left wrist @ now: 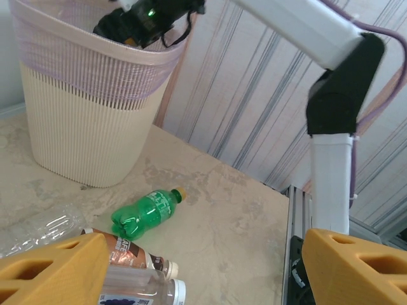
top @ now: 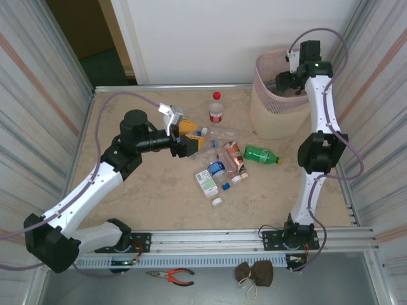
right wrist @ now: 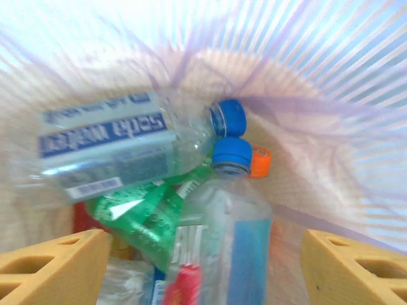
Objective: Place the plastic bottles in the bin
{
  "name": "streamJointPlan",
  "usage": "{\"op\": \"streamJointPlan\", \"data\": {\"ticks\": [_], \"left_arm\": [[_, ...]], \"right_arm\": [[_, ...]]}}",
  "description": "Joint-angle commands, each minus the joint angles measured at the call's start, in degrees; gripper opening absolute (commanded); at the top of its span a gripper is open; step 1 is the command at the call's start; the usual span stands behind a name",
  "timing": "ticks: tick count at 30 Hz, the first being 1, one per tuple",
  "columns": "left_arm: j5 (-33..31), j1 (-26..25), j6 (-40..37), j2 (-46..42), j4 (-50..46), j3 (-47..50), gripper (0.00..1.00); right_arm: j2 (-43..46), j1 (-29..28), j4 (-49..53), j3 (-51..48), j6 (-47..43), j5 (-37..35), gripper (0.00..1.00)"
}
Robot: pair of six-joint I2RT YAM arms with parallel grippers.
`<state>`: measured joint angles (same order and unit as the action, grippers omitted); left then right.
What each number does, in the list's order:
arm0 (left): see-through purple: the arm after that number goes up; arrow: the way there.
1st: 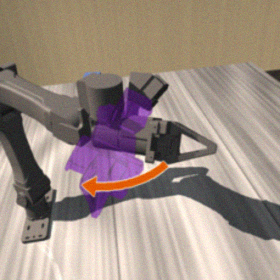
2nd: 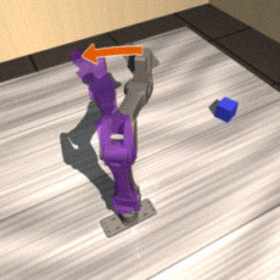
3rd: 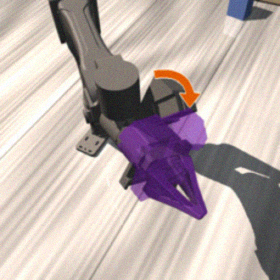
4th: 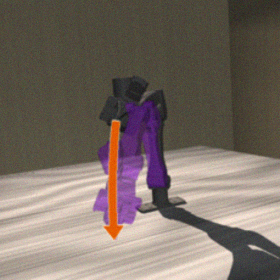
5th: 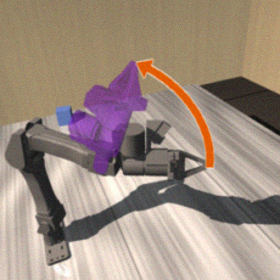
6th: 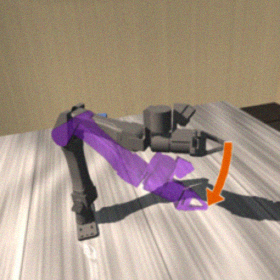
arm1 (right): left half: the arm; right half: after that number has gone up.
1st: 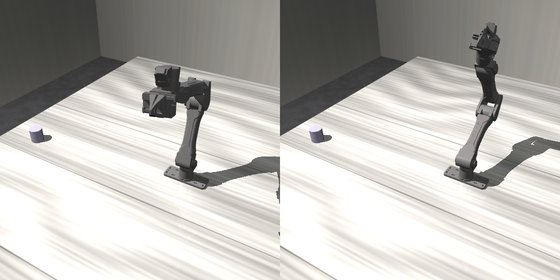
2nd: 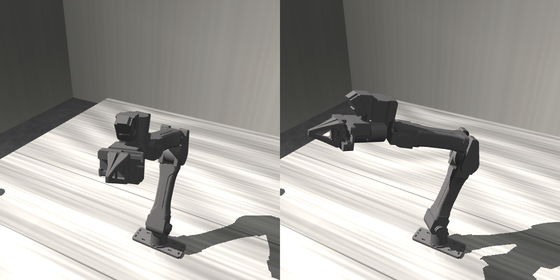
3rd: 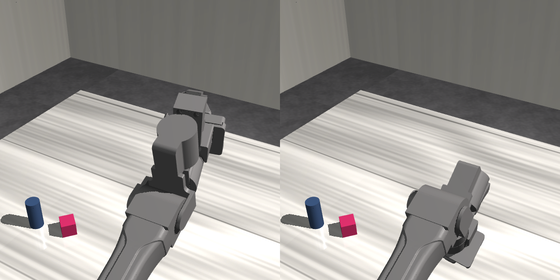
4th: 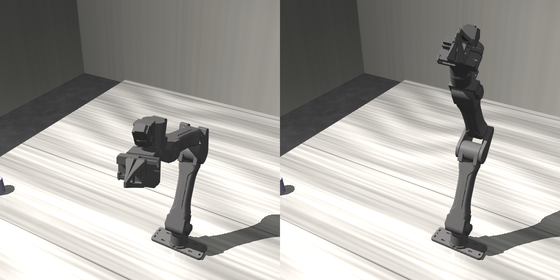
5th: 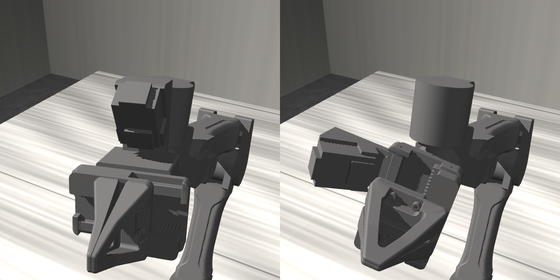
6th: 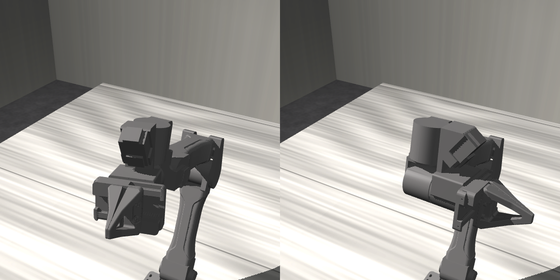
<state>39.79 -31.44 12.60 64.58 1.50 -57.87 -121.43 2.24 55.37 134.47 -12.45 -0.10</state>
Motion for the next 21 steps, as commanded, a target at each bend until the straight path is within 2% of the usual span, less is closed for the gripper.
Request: {"op": "streamJointPlan", "data": {"ticks": [1, 5, 11, 21], "left_arm": [[-2.5, 0.4, 1.1, -1.9, 0.4, 1.0, 0.8], [-4.8, 0.4, 1.6, -3.0, 0.4, 1.8, 0.8], [-8.0, 0.4, 2.9, -4.5, 1.0, 3.3, 0.8], [-11.5, 1.1, 3.0, -6.3, -1.8, 3.5, 0.8]], "right_arm": [[6.0, -1.4, -1.1, -0.1, 3.0, 1.9, 0.78], [10.0, -3.6, -3.7, -1.8, 5.8, 4.3, 0.78], [15.4, -11.2, -12.1, -9.4, 10.4, 5.3, 0.77], [17.5, -23.7, -36.2, -29.2, 21.1, -1.0, 0.76]]}}
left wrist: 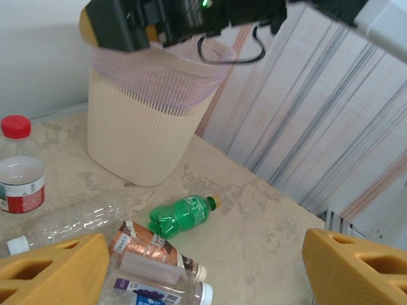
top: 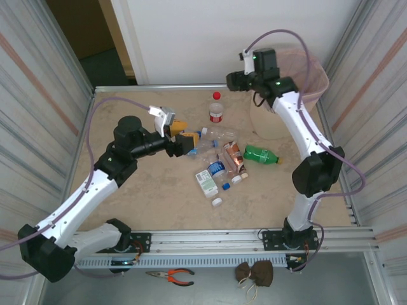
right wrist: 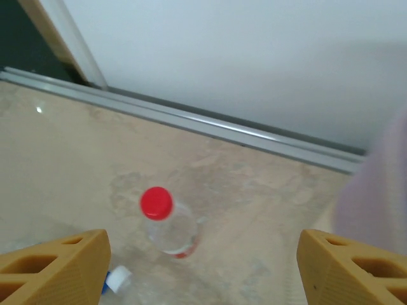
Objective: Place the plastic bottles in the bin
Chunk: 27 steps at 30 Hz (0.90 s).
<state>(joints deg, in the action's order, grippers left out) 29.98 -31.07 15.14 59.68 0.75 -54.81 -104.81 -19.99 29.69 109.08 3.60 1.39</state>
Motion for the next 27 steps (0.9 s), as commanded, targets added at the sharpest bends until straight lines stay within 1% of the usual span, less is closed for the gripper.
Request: {"op": "streamJointPlan", "data": {"ticks": [1, 6, 9, 10, 14, 19, 27], "left_arm": [[-1.9, 0.7, 0.6, -1.6, -1.1, 0.5, 0.8], [-2.3, 0.8, 1.0, -2.2, -1.4, 0.8, 0.81], [-2.5, 0.8, 1.2, -2.4, -1.7, 0.9, 0.81], [-2.6, 0.9, 1.3, -2.5, -1.8, 1.0, 0.81], [-3.2, 0.8, 1.4, -2.9, -2.0, 1.1, 0.81], [-4.0, 0.9, 1.6, -3.5, -2.2, 1.5, 0.81], [-4.1, 1.0, 1.6, -3.2, -2.0, 1.8, 0.81]], "right_arm": [[0.0, -2.1, -12.8, -5.1, 5.8, -2.4, 0.77], [-7.3, -3.6, -15.4, -2.2, 6.9, -2.3, 0.74], [-11.1, -4.3, -19.0, -2.1, 6.8, -0.9, 0.74], [-12.5, -4.4, -19.7, -0.5, 6.8, -0.4, 0.74], [-17.3, -4.9, -19.5, 2.2, 6.8, -0.5, 0.72], [-20.1, -5.0, -20.8, 2.4, 6.4, 0.1, 0.67], [-21.4, -5.2, -20.0, 2.2, 5.7, -0.2, 0.54]]}}
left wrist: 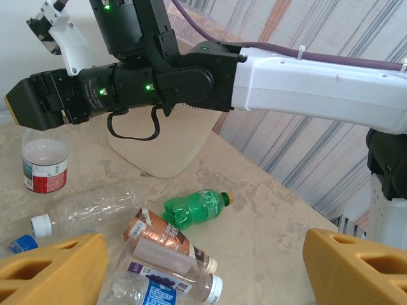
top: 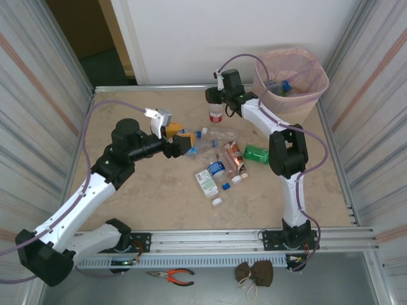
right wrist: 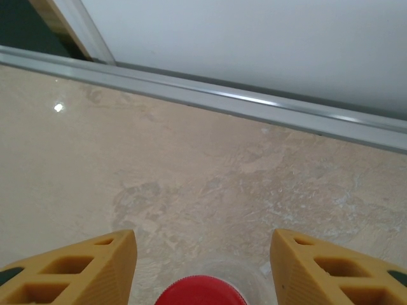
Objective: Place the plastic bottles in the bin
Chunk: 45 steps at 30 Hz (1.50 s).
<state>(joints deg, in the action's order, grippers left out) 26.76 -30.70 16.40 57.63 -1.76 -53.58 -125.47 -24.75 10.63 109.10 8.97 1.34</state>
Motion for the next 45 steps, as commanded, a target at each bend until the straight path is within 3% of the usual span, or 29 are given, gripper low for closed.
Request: {"op": "streamJointPlan", "data": {"ticks": [1, 17, 28, 34, 41, 45], "left_arm": [[-0.9, 0.6, 0.3, -1.1, 0.5, 0.7, 0.81], [-1.3, 0.6, 0.7, -2.1, 1.0, 1.4, 0.81], [-1.8, 0.7, -1.8, -2.1, -1.3, 0.3, 0.8], [-0.1, 0.7, -6.2, 0.0, -4.8, -2.1, 0.79], [5.5, 0.7, -16.5, 4.4, -11.0, -7.3, 0.79], [5.2, 0.6, -20.4, 5.3, -10.5, -7.3, 0.79]], "right_arm": [[-0.8, -0.4, -0.9, 2.0, 0.2, -0.2, 0.52], [2.4, -0.3, -1.0, 0.8, -1.5, -1.0, 0.21], [12.9, 0.3, 1.8, -2.2, -5.1, -0.9, 0.18], [20.3, 1.7, 8.8, -4.0, -5.6, 6.3, 0.17], [29.0, 2.4, 19.2, -5.1, -5.6, 18.7, 0.17], [34.2, 1.6, 22.2, -7.6, -4.3, 24.6, 0.17]]}}
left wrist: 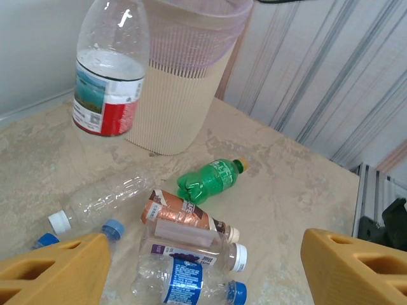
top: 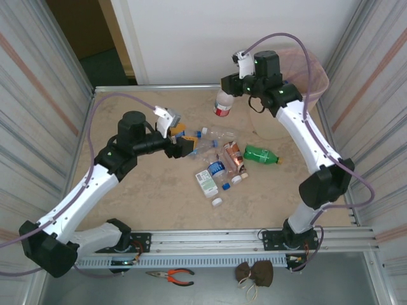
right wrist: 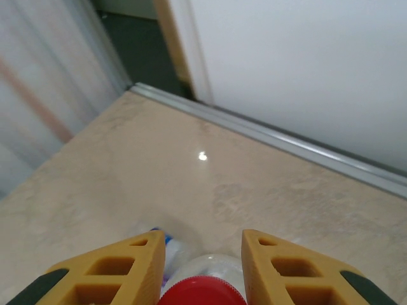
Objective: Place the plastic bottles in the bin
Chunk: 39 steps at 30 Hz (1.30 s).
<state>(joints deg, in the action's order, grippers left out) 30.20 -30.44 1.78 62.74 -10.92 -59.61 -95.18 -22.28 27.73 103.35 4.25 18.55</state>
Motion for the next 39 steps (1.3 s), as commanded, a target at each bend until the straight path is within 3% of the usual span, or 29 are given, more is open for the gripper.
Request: {"op": "streamJointPlan", "data": {"ticks": [1, 11, 19, 23, 34, 37, 39], "left_arm": [[2.1, 0.3, -6.6, 0.3, -0.7, -0.9, 0.8], [7.5, -1.1, -12.0, 3.8, -0.5, -3.1, 0.91], [11.3, -4.5, -14.6, 7.5, -0.8, -5.4, 0.91], [12.2, -5.4, -16.1, 8.8, -2.0, -6.3, 0.86], [12.6, -7.4, -17.6, 9.7, -4.6, -7.9, 0.58], [12.1, -7.9, -17.0, 9.5, -4.3, -8.0, 0.52], [12.1, -8.0, -15.7, 9.3, -3.3, -7.7, 0.51]], "right_arm": [[5.2, -1.2, 5.4, -2.7, 0.9, 8.6, 0.17], [14.5, -4.8, 6.7, -8.7, 5.8, 20.4, 0.16], [18.3, -5.5, 1.9, -10.8, 11.7, 26.1, 0.17], [18.8, -5.5, 1.1, -10.4, 13.4, 27.8, 0.17], [20.0, -5.6, 1.7, -10.5, 13.9, 25.0, 0.17], [20.4, -5.8, 1.2, -10.7, 14.1, 23.7, 0.21], [20.9, -6.2, 0.4, -11.2, 14.1, 22.5, 0.3]]}}
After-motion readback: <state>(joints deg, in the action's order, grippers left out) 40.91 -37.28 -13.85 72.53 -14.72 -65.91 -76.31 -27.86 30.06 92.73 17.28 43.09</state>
